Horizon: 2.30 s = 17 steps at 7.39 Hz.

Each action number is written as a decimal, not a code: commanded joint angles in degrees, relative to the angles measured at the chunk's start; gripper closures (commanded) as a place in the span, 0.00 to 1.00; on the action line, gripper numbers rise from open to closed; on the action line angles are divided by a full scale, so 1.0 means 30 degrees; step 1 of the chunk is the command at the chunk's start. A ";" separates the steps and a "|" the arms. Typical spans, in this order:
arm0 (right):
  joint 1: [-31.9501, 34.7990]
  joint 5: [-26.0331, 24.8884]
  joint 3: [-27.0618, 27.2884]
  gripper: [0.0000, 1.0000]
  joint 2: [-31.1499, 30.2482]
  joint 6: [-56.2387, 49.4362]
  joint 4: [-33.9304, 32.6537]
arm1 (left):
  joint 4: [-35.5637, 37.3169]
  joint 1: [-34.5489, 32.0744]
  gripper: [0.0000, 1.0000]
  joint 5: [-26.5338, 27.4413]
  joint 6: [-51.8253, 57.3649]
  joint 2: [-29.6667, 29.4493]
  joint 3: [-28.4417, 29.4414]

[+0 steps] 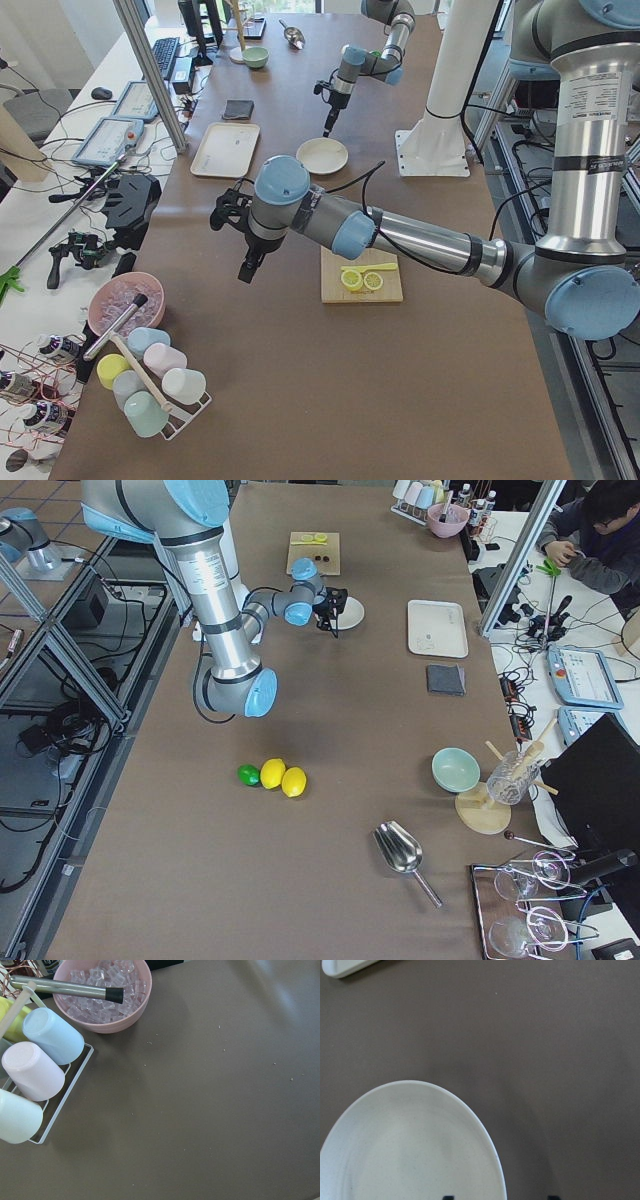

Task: Place red cherry on plate
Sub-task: 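Drag the white plate with the right gripper toward the table center, then release the plate and withdraw the right arm while the left arm reaches out, then lower the left gripper onto the dark cherries on the cutting board and grasp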

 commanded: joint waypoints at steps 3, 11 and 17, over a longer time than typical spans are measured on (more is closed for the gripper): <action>0.6949 0.6920 0.2271 0.00 -0.2046 -0.7461 -0.3553 | -0.9317 0.6218 0.02 0.0037 -1.2291 0.1738 -0.0353; 1.7246 1.2853 0.2393 0.00 -0.7156 -2.1955 -0.5982 | -1.2005 1.8655 0.31 1.0674 -1.8588 0.4114 -0.1583; 1.7249 1.2823 0.2334 0.00 -0.7186 -2.1989 -0.5984 | -1.2005 1.9098 0.55 1.1056 -1.8588 0.3003 -0.0852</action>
